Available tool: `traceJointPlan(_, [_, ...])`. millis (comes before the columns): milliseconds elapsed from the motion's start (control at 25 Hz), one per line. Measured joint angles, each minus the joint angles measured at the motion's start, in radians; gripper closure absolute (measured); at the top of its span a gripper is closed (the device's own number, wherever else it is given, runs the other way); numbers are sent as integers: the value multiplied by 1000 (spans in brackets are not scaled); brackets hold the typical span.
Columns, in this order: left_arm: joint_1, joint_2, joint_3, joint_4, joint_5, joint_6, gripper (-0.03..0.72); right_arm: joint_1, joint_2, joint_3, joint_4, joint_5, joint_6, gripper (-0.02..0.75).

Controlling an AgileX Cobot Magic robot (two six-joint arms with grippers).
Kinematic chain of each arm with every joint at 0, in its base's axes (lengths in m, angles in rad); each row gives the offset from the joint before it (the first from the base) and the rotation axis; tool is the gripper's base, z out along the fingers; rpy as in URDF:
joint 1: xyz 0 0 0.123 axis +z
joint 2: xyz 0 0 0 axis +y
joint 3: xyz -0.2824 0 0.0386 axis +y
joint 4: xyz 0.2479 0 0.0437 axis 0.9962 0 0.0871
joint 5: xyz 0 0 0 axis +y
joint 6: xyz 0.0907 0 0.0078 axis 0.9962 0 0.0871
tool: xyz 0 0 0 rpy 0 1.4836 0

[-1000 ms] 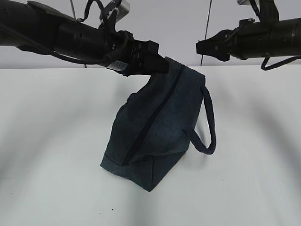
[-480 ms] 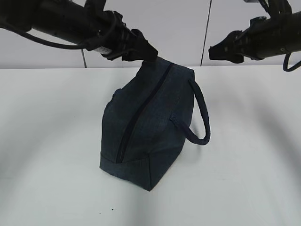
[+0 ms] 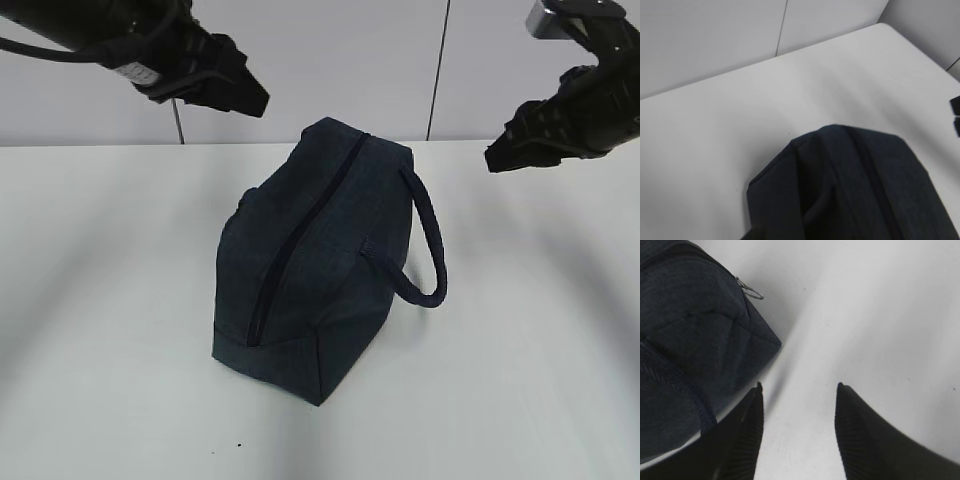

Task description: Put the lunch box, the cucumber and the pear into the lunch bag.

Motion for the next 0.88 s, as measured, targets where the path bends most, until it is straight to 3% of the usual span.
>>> traceJointPlan(200, [57,-40,0,140,119,-153,366,0,-69,0,-183,69,211,372])
traceJointPlan(440, [96,-93,0,281,240,-283,366,0,-155,0,-296,170,277,373])
traceJointPlan(720, [97,-199,0,488,313,-445,366,0,-275,0,-377,257,361,373])
traceJointPlan(880, [97,-266,0,522,345,-484,365,0,-347,0,-405,307,393,374])
